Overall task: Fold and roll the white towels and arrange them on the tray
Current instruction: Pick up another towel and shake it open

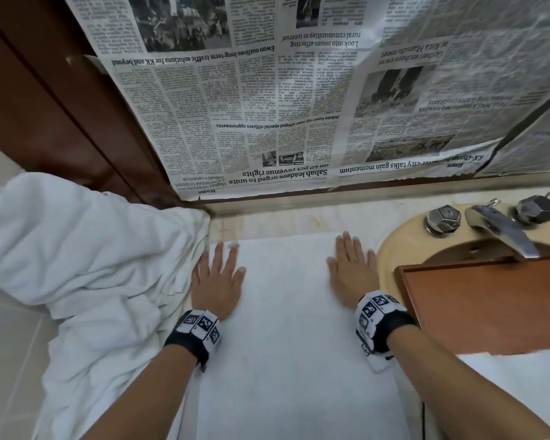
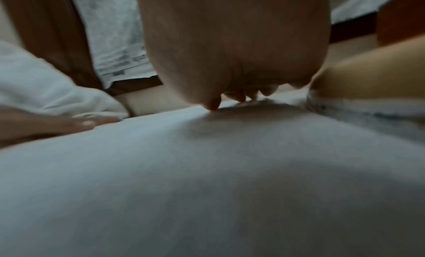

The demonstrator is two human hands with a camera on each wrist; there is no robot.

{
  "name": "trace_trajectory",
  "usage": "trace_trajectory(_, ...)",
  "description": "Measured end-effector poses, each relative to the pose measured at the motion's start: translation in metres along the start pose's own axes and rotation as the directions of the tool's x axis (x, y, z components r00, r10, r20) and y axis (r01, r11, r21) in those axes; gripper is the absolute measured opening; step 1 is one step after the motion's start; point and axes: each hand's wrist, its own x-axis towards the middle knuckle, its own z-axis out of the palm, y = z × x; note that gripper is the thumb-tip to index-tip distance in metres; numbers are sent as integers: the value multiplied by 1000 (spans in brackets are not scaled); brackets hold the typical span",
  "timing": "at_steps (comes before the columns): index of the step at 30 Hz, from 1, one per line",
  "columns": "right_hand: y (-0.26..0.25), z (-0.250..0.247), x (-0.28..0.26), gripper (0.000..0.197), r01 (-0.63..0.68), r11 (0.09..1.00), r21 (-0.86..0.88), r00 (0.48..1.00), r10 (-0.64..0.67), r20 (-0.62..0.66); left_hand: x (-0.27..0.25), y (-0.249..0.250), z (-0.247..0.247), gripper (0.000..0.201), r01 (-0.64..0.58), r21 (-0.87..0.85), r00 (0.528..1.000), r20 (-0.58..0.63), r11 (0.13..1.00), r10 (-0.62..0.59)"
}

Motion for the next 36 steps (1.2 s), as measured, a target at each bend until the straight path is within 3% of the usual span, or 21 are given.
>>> trace_trajectory(3,-21,11,-33,67,111,994,25,993,-110,-31,-24,21,1,69,-59,-51,998,-17,997,58)
trace_trajectory(5,-37,27,-65,72,230,973,30,973,-230,-14,-45,35,8,75,-104,-73,994,19,992,106)
trace_trajectory(7,-39,43,-84,69,259,966,4,966,-259,-8,-61,37,16,76,-123,-34,989,76,992,125)
trace_trajectory(10,-15,40,-87,77,162,987,14,986,-162,47,-65,22,18,69,-101,7,991,90,995,100)
trace_trajectory(13,7,29,-87,90,91,995,36,996,-91,9,-59,8,10,64,-41,3,996,82,999,41)
trace_trajectory(15,10,22,-95,84,71,992,101,997,-73,15,-51,11,1,64,-31,-3,997,70,1000,31)
trace_trajectory(19,10,18,-122,59,-12,949,315,989,58,-136,-34,56,-16,68,-235,-112,972,-50,966,231)
trace_trajectory(22,15,28,-140,35,-52,951,305,955,136,-262,-17,113,-16,51,-427,-164,902,-13,889,431)
trace_trajectory(25,23,36,-142,20,-88,961,262,930,173,-323,3,166,-14,44,-531,-146,842,20,835,539)
trace_trajectory(31,28,41,-143,39,-135,974,184,911,195,-364,30,216,-5,35,-620,-109,761,154,777,630)
trace_trajectory(36,31,42,-142,37,-194,958,212,918,254,-306,34,226,-1,25,-610,-88,776,137,787,616)
